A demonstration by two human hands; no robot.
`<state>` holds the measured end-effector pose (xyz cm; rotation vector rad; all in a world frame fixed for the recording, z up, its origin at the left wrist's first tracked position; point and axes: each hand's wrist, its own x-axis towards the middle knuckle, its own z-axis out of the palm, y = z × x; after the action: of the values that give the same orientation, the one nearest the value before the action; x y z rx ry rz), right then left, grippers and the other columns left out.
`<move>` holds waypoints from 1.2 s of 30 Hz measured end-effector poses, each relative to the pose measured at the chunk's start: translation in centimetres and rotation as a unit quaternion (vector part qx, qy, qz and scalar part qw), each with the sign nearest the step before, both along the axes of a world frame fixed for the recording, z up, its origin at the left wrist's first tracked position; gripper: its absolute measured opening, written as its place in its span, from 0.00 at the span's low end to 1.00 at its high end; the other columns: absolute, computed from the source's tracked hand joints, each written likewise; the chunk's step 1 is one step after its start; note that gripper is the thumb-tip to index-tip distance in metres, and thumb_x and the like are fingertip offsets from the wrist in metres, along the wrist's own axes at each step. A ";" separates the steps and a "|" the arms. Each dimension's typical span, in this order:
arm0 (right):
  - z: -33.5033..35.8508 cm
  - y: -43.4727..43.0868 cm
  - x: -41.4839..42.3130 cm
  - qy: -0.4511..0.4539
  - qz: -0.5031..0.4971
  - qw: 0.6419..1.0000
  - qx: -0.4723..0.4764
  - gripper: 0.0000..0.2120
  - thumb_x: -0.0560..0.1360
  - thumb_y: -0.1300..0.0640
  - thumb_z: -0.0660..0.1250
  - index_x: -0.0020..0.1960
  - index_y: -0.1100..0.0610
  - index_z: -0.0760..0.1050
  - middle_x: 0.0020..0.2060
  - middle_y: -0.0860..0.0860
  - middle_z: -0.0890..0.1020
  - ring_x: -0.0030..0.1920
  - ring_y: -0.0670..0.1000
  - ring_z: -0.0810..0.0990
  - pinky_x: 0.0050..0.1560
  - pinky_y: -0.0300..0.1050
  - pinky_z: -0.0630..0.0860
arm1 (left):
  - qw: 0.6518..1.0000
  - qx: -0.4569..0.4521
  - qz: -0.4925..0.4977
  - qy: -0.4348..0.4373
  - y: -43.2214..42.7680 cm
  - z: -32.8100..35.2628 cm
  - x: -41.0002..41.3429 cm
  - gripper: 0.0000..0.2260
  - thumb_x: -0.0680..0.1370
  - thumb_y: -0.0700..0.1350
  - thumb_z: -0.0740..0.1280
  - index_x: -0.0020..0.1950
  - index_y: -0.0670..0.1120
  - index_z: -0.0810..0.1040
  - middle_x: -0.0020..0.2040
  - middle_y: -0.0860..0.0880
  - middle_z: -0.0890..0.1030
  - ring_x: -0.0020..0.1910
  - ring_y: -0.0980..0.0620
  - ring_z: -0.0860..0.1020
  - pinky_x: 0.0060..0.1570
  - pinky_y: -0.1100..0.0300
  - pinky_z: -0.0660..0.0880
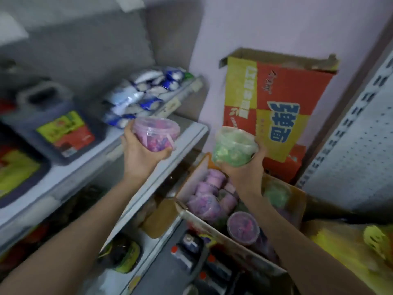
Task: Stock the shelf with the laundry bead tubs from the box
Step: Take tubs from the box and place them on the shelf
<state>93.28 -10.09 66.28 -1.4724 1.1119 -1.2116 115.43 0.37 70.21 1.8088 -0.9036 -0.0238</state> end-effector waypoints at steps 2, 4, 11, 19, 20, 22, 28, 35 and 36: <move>2.0 0.5 1.9 -0.015 0.032 0.999 -0.021 0.49 0.55 0.57 0.83 0.69 0.50 0.60 0.59 0.45 0.73 0.57 0.43 0.74 0.52 0.27 0.68 | 0.999 -0.014 0.037 -0.021 2.2 2.6 0.8 0.51 0.56 0.46 0.82 0.72 0.46 0.57 0.66 0.47 0.65 0.65 0.53 0.65 0.63 0.66 0.63; 5.0 2.0 4.5 -0.036 0.085 0.994 -0.050 0.49 0.55 0.58 0.83 0.69 0.50 0.59 0.58 0.44 0.71 0.57 0.41 0.72 0.50 0.21 0.66 | 0.994 -0.044 0.090 -0.049 5.9 5.7 1.8 0.50 0.56 0.48 0.82 0.71 0.45 0.58 0.66 0.47 0.65 0.67 0.50 0.65 0.67 0.59 0.64; 13.3 7.4 13.7 -0.093 0.220 0.960 -0.143 0.49 0.55 0.56 0.83 0.68 0.47 0.58 0.64 0.47 0.70 0.63 0.47 0.71 0.58 0.35 0.69 | 0.963 -0.120 0.223 -0.092 17.2 14.1 4.8 0.50 0.58 0.46 0.82 0.72 0.49 0.56 0.65 0.50 0.63 0.66 0.52 0.66 0.66 0.60 0.65; 21.9 13.5 22.8 -0.180 0.306 0.912 -0.205 0.48 0.57 0.56 0.82 0.69 0.49 0.59 0.61 0.43 0.69 0.61 0.43 0.70 0.50 0.22 0.66 | 0.920 -0.161 0.323 -0.150 27.6 20.6 7.8 0.52 0.57 0.55 0.81 0.73 0.51 0.55 0.67 0.48 0.65 0.66 0.50 0.69 0.67 0.54 0.69; 22.9 14.2 23.9 -0.186 0.315 0.907 -0.210 0.48 0.57 0.55 0.82 0.69 0.48 0.59 0.62 0.44 0.70 0.61 0.44 0.71 0.49 0.21 0.66 | 0.917 -0.167 0.327 -0.156 28.4 21.1 8.3 0.52 0.56 0.57 0.81 0.72 0.52 0.55 0.67 0.48 0.66 0.66 0.50 0.70 0.67 0.52 0.69; 24.9 15.4 26.0 -0.201 0.334 0.893 -0.224 0.47 0.57 0.56 0.82 0.68 0.47 0.58 0.63 0.47 0.70 0.61 0.46 0.72 0.49 0.21 0.68 | 0.915 -0.179 0.330 -0.149 29.5 22.1 9.3 0.52 0.55 0.59 0.80 0.71 0.57 0.55 0.66 0.48 0.68 0.65 0.51 0.72 0.66 0.52 0.71; 28.8 18.0 31.1 -0.177 0.341 0.885 -0.263 0.48 0.57 0.51 0.81 0.68 0.44 0.57 0.63 0.50 0.74 0.61 0.49 0.74 0.58 0.43 0.74 | 0.912 -0.174 0.325 -0.180 29.9 25.2 12.6 0.52 0.55 0.55 0.81 0.72 0.52 0.56 0.64 0.50 0.70 0.62 0.54 0.73 0.65 0.55 0.72; 30.7 18.1 36.9 -0.090 0.342 0.894 -0.274 0.47 0.58 0.49 0.81 0.68 0.42 0.57 0.63 0.48 0.74 0.60 0.52 0.74 0.59 0.47 0.73 | 0.907 -0.077 0.371 -0.185 27.9 27.2 18.2 0.50 0.59 0.52 0.81 0.74 0.44 0.56 0.56 0.46 0.79 0.55 0.47 0.78 0.51 0.62 0.72; 30.7 18.0 37.6 -0.079 0.341 0.895 -0.277 0.46 0.58 0.48 0.80 0.68 0.42 0.57 0.63 0.47 0.75 0.60 0.53 0.74 0.59 0.47 0.73 | 0.909 -0.070 0.372 -0.175 27.6 27.2 19.1 0.49 0.60 0.52 0.81 0.73 0.43 0.57 0.57 0.46 0.80 0.55 0.47 0.78 0.49 0.63 0.71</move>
<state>130.84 7.89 96.99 -1.9164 0.0704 -1.1343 134.51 28.01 97.41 1.9431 -0.3817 0.8521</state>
